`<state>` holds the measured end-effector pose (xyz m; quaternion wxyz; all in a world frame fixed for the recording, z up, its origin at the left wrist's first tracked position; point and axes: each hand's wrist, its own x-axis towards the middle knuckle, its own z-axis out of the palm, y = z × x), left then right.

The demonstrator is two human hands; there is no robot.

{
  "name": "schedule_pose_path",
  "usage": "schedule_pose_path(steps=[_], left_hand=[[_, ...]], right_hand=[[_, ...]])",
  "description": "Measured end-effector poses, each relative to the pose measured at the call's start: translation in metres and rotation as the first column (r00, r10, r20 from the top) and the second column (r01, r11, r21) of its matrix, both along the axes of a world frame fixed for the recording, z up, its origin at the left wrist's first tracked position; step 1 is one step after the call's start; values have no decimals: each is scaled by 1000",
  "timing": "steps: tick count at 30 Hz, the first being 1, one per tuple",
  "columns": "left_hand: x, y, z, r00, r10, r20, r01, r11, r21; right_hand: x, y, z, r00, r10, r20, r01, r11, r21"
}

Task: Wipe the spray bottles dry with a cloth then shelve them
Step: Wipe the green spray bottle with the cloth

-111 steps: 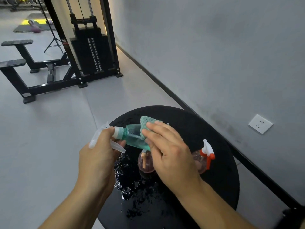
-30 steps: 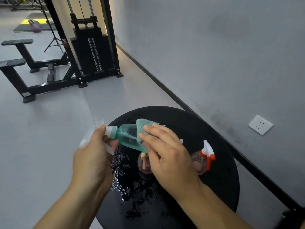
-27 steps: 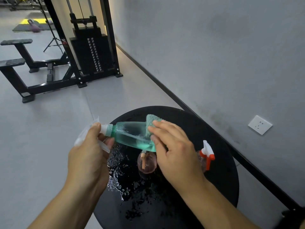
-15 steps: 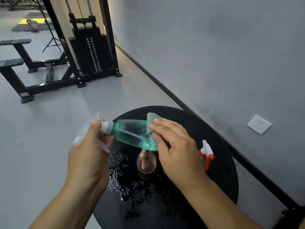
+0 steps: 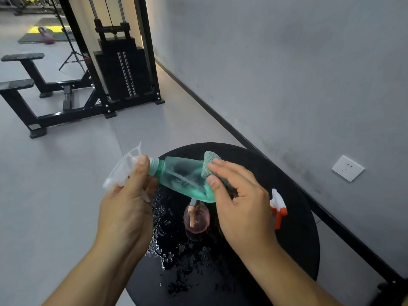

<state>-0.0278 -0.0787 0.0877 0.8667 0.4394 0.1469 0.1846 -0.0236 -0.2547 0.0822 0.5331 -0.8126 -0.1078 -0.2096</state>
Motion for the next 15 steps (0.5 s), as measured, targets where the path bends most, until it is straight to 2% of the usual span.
schedule_pose_path(steps=[9, 15], left_hand=[[0, 6, 1, 991, -132, -17, 131, 989, -72], [-2, 3, 6, 995, -90, -51, 90, 996, -10]], right_hand=[[3, -1, 0, 994, 19, -106, -11, 997, 73], [3, 1, -3, 998, -5, -66, 7, 1000, 27]])
